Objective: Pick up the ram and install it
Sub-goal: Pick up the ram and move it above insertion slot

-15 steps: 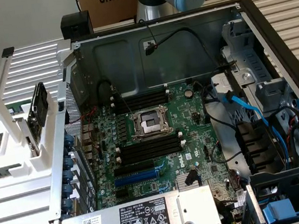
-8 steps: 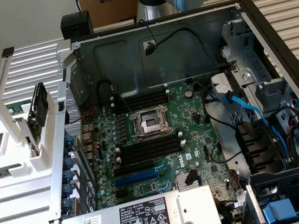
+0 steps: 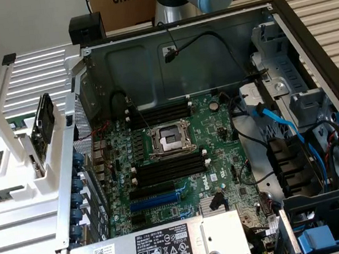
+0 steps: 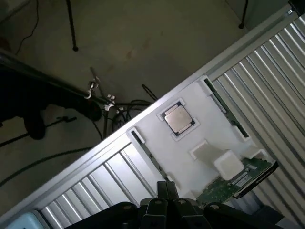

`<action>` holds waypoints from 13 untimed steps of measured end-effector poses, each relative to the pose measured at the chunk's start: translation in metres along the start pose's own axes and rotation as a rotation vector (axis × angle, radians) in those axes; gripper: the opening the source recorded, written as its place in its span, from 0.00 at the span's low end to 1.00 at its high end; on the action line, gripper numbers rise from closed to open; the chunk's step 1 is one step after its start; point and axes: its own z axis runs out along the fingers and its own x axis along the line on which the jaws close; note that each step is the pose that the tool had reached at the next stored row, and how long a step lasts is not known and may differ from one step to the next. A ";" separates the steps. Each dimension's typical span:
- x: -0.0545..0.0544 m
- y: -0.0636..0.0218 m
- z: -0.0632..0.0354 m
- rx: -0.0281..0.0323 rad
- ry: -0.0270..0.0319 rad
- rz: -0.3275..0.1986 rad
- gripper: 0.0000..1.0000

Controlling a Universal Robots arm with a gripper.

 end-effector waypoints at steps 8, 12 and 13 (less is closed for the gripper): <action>0.000 0.0000 0.0002 -0.0046 0.0104 -0.220 0.10; 0.000 0.0000 0.0004 -0.0061 0.0140 -0.294 0.10; 0.000 0.0000 0.0004 -0.0065 0.0149 -0.311 0.10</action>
